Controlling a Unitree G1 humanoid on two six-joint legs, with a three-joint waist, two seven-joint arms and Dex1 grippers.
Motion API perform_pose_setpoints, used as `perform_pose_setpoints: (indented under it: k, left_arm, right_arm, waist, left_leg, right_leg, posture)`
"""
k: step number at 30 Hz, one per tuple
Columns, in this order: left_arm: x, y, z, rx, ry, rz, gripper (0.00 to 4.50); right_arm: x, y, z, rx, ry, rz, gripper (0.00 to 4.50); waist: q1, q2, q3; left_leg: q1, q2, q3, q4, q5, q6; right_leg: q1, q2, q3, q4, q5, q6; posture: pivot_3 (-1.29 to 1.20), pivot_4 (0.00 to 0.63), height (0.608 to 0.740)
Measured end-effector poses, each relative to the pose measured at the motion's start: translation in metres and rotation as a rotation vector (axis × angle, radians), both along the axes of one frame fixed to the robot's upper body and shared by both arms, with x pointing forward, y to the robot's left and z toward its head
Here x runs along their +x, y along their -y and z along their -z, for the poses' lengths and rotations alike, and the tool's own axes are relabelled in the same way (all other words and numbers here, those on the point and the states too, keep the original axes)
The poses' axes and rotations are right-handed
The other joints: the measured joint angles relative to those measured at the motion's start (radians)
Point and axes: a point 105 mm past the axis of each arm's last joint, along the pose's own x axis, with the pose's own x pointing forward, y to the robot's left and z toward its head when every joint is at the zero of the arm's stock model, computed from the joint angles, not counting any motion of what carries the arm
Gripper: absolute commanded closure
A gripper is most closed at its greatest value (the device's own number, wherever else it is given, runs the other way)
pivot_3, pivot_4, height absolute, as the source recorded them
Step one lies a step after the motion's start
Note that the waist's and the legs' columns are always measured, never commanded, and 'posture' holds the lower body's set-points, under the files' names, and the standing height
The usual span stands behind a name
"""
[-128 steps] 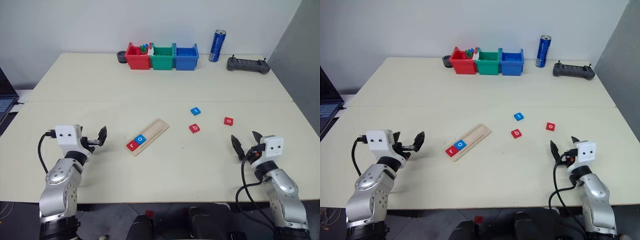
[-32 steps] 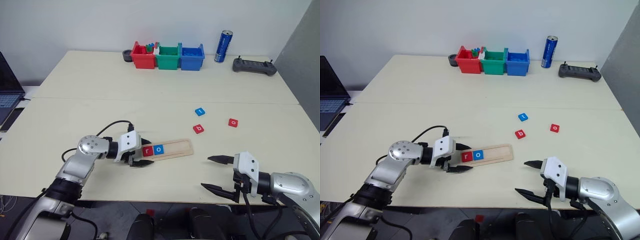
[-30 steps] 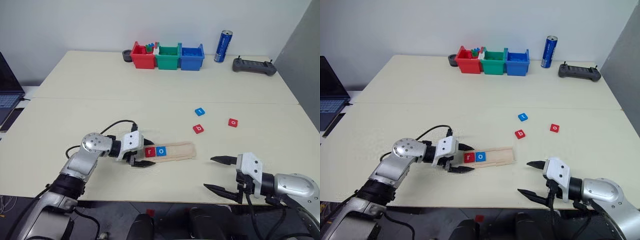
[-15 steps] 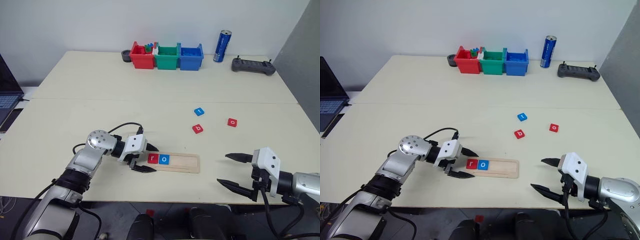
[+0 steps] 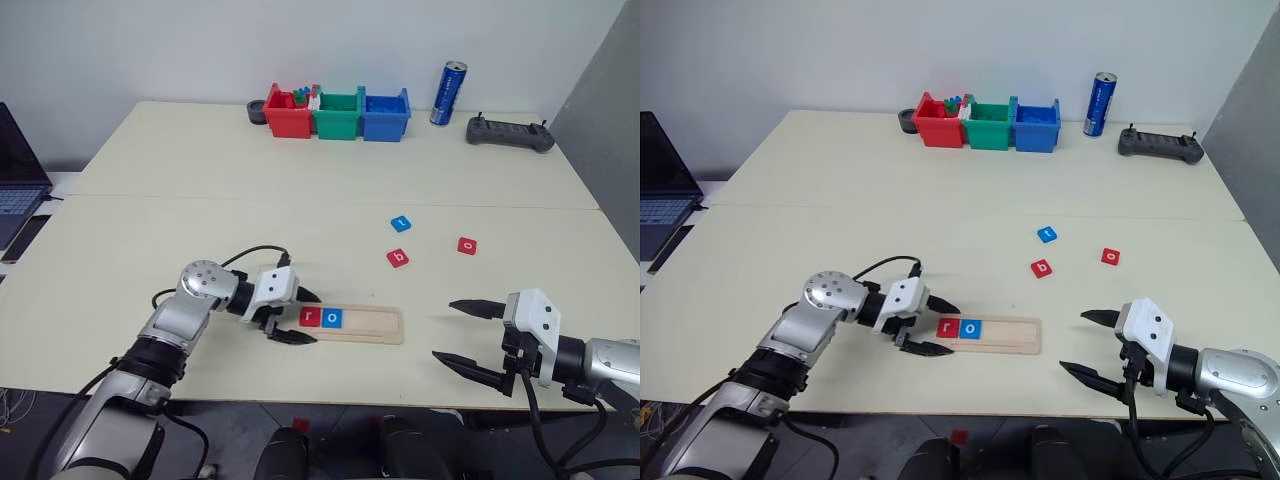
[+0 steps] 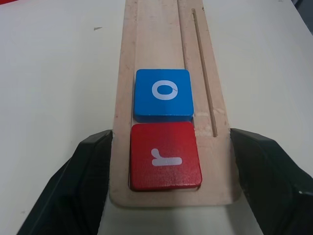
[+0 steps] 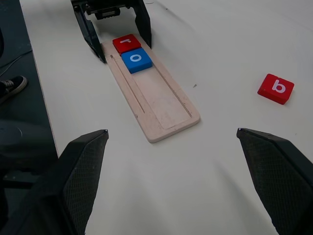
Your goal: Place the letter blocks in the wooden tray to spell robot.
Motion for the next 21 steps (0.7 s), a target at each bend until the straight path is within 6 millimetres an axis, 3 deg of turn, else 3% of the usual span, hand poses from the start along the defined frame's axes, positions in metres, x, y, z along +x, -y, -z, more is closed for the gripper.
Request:
perform_pose_setpoints:
  k: [10,16,21]
  left_arm:
    - [0.0,-0.005,-0.01,0.031,0.006,-0.004,0.03]
    - [-0.006,-0.019,-0.034,-0.031,0.026,-0.056,0.03]
    - [-0.01,-0.031,-0.051,-0.146,0.084,-0.17,0.03]
  right_arm:
    - [0.005,-0.005,-0.01,0.032,0.02,-0.018,0.0]
    - [0.009,-0.01,-0.019,0.063,0.03,-0.036,0.0]
    - [0.028,-0.008,-0.025,0.13,0.034,0.067,0.0]
  waist:
    - [-0.004,0.0,0.0]
    - [-0.005,0.0,0.001]
    - [-0.005,-0.001,0.001]
  left_leg:
    - [0.0,0.001,0.0,-0.001,0.0,0.0]
    - [0.0,0.001,0.0,-0.001,0.0,0.0]
    - [0.0,0.002,0.0,-0.001,0.0,0.0]
  right_leg:
    - [-0.001,0.001,0.0,0.001,0.0,0.0]
    - [-0.001,0.001,0.0,0.0,0.0,0.0]
    - [-0.002,0.001,0.0,0.001,0.0,-0.001]
  posture:
    - [0.0,0.15,0.74]
    - [0.0,0.15,0.74]
    - [0.0,0.15,0.74]
